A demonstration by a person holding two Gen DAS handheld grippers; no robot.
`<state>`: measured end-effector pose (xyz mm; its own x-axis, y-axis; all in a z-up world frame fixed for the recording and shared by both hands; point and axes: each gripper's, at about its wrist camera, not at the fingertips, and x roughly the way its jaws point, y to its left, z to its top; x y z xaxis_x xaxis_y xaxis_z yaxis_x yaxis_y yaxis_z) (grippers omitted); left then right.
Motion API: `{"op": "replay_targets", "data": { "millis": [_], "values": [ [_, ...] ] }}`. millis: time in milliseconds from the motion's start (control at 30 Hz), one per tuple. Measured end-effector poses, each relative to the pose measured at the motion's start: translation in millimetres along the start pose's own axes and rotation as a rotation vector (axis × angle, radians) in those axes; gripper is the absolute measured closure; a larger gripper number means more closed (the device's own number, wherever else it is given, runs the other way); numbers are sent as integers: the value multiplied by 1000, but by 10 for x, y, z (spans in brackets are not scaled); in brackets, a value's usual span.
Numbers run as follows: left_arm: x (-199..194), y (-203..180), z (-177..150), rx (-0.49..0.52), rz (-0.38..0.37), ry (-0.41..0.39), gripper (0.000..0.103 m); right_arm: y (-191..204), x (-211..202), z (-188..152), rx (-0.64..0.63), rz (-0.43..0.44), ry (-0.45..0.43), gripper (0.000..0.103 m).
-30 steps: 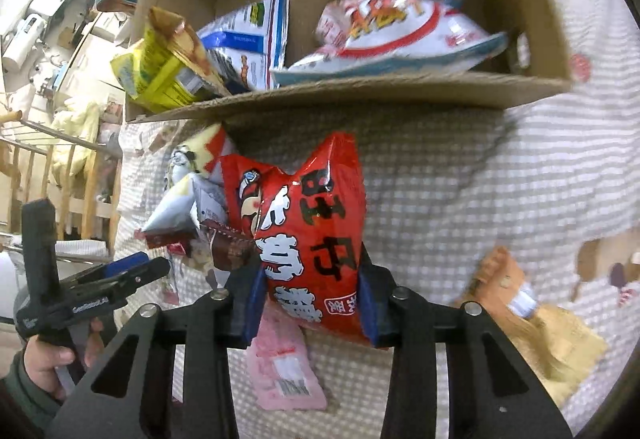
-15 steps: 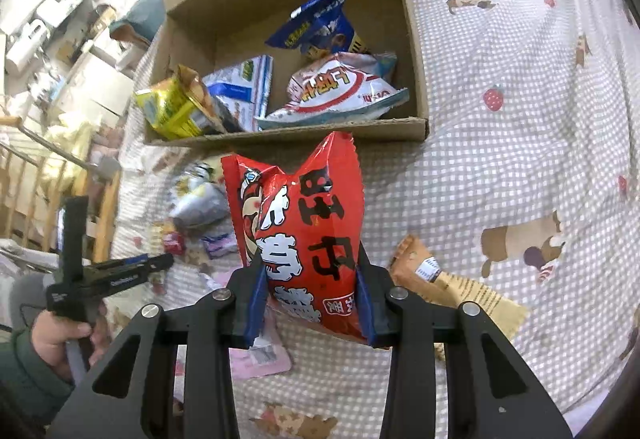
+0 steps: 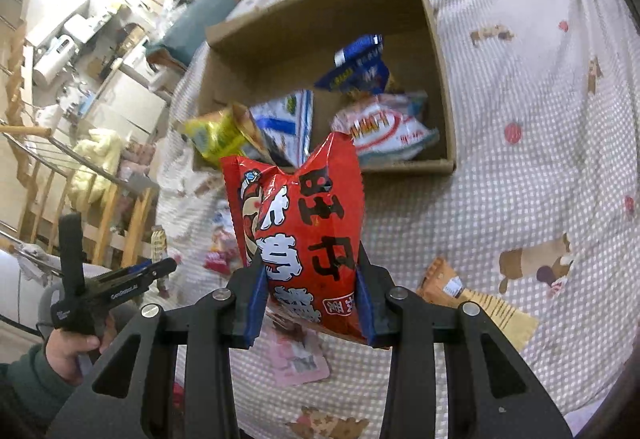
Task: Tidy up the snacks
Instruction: 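Carry the red packet and wafer bar over the box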
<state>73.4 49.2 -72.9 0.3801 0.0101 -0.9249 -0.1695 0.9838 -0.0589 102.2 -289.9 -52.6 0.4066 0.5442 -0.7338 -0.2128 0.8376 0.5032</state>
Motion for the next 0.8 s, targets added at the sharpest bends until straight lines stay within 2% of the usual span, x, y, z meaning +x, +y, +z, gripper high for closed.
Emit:
{"op": "replay_targets", "data": {
  "millis": [133,300,600,700,800],
  "values": [
    [-207,-55,286,17,-36,-76,81,-16,-137,126,22,17,-75,64],
    [-284,-398,660,91,-77,-129,81,-64,-218,342,43,2,-137,64],
    [172,-1098,1248,215,-61,-108,81,-151,-98,826,60,-50,-154,64],
    [341,-1243,1404,243,-39,-110,80,-185,-44,968,46,-66,-153,64],
    [413,-1341,1547,266,-51,-118,81,-188,86,1117,40,-62,-139,64]
  ]
}}
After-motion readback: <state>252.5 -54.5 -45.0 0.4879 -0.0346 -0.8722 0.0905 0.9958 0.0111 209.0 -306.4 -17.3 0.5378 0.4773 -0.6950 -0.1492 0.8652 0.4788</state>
